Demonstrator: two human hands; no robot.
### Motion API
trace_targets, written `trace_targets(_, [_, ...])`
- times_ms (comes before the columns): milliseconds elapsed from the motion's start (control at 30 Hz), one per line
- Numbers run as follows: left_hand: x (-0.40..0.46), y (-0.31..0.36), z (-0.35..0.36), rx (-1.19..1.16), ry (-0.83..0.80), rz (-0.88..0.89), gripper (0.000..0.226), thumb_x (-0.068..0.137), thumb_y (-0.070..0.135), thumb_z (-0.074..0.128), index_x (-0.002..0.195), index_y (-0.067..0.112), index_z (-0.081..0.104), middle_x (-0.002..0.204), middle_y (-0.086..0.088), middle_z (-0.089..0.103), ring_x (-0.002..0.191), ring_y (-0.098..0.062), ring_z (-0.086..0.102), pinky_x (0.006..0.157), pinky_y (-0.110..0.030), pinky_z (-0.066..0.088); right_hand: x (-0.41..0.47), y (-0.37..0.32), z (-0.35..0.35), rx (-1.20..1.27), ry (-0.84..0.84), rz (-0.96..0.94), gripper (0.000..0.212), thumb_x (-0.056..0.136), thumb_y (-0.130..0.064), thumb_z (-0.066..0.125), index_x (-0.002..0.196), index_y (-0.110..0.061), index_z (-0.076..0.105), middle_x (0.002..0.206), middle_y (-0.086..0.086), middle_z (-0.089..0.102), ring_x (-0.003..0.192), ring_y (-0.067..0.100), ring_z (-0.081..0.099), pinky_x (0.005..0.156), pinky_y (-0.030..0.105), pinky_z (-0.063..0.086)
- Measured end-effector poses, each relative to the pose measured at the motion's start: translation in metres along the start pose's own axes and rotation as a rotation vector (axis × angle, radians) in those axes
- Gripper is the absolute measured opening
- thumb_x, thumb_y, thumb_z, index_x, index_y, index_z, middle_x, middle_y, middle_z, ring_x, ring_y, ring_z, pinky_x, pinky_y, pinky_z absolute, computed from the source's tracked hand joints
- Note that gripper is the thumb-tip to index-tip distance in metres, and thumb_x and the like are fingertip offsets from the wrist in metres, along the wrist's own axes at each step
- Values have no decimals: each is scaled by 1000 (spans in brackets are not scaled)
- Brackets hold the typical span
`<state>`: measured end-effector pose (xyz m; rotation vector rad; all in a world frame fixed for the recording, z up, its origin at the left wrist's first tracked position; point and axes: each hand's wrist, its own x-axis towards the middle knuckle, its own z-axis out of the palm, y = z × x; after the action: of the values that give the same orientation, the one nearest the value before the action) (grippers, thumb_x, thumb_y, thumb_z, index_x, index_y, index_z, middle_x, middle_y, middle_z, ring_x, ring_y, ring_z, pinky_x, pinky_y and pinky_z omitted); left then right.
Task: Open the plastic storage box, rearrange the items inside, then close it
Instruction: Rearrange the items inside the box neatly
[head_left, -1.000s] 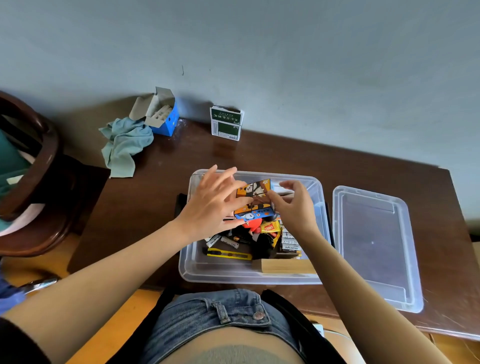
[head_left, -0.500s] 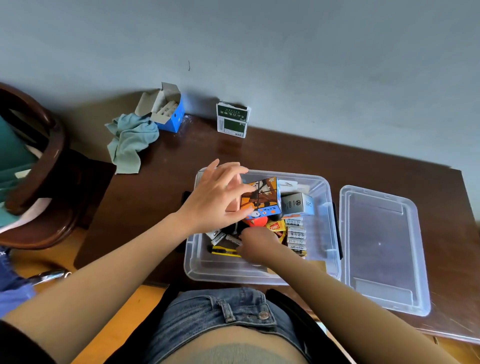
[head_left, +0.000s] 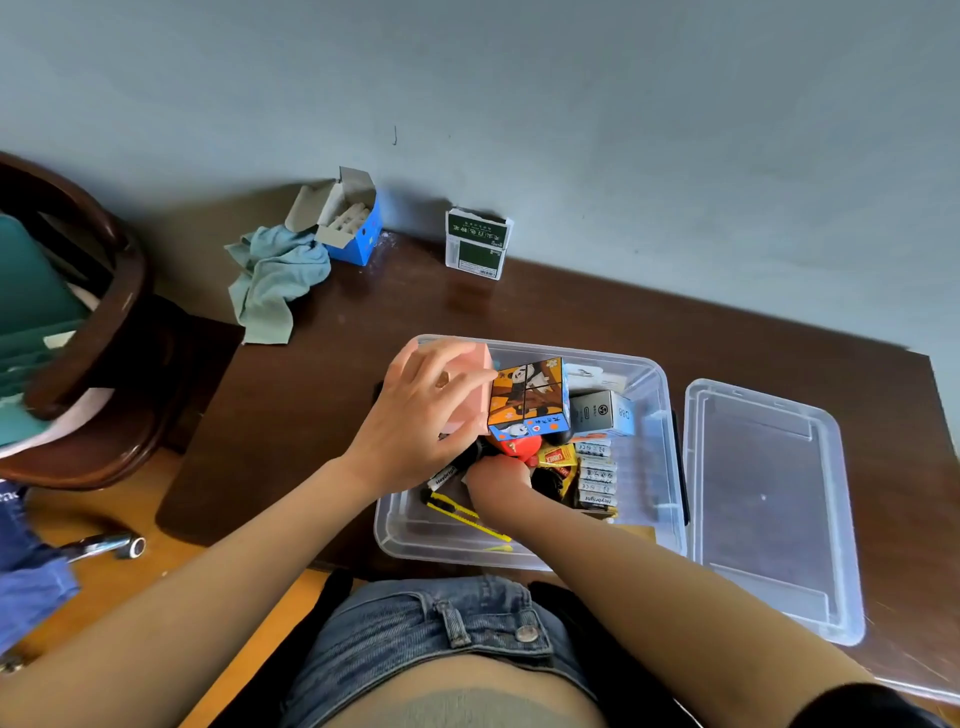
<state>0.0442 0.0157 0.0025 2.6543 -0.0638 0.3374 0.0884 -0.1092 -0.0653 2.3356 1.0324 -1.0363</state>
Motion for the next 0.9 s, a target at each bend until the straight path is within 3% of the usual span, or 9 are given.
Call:
trace_targets(233, [6,6,1,-25,14,13,39,89,32,51,123,15,59,135,-10,47,127,-18,29,108,-53,25,-48,23,-23,151,174,-124,17,88,-3,54,103,-6,59,98,11,64,88,29,62,62,32,45])
trace_targets(433, [6,4,6,-4,21,35,38,86,30,58,121,15,60,131,-11,49,123,-23,33,102,-52,32,-93,100,-19,184,320,41,13,85,-7,51,94,-14,57,94,6,67,87,26,64,67,32,52])
trace_targets(533, [8,5,9,6,21,10,38,86,32,58,119,15,62,131,-12,50,125,-23,32,102,-55,34,-82,126,-6,84,319,157,22,86,0,49,104,-11,56,100,9,67,86,25,64,61,28,44])
trace_targets(700, [7,6,11,37,1,-18,35,87,31,56,118,16,63,134,-11,48,125,-26,34,104,-54,31,-49,124,12,-108,272,178,36,86,8,49,120,-6,53,113,11,64,98,26,65,73,32,53])
trace_targets(900, [7,8,13,48,-9,-56,33,87,29,56,117,16,63,134,-12,49,125,-31,39,105,-52,30,-41,122,19,-144,257,198,34,90,4,49,122,-5,55,115,11,64,100,24,65,77,31,55])
